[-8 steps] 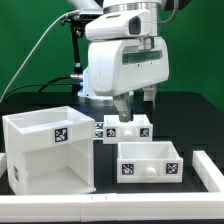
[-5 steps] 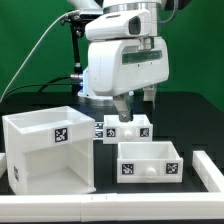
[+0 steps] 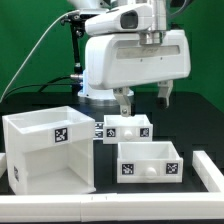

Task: Assemble drawer

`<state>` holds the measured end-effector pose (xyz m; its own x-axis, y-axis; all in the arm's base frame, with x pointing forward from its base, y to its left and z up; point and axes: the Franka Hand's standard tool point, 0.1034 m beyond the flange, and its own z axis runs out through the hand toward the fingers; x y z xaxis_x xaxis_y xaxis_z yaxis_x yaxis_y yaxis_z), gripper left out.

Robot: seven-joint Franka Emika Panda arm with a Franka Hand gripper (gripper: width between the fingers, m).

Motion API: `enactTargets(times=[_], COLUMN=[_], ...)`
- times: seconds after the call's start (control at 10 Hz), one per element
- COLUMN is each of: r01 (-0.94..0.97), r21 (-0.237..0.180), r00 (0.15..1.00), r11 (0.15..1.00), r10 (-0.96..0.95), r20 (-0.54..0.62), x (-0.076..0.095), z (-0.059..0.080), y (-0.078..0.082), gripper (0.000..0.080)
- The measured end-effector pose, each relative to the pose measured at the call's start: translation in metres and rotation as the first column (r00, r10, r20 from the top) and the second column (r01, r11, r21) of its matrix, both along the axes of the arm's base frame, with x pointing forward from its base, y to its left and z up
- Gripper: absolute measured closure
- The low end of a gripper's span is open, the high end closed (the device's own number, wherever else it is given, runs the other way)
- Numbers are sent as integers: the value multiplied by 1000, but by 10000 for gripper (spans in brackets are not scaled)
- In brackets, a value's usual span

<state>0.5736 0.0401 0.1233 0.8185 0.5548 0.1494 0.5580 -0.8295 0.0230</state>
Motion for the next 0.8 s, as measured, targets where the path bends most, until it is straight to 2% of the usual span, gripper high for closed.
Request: enactTargets(times=[0.1,0.5,0.8], r01=[44,32,357], r21=[17,15,48], r00=[999,999,933], r11=[999,999,933], r10=[-43,-32,-353], r20=[-10,-13,-73], x=[-1,-3,-25], z=[-1,-2,-12], y=[-1,-1,14], gripper=[150,150,150])
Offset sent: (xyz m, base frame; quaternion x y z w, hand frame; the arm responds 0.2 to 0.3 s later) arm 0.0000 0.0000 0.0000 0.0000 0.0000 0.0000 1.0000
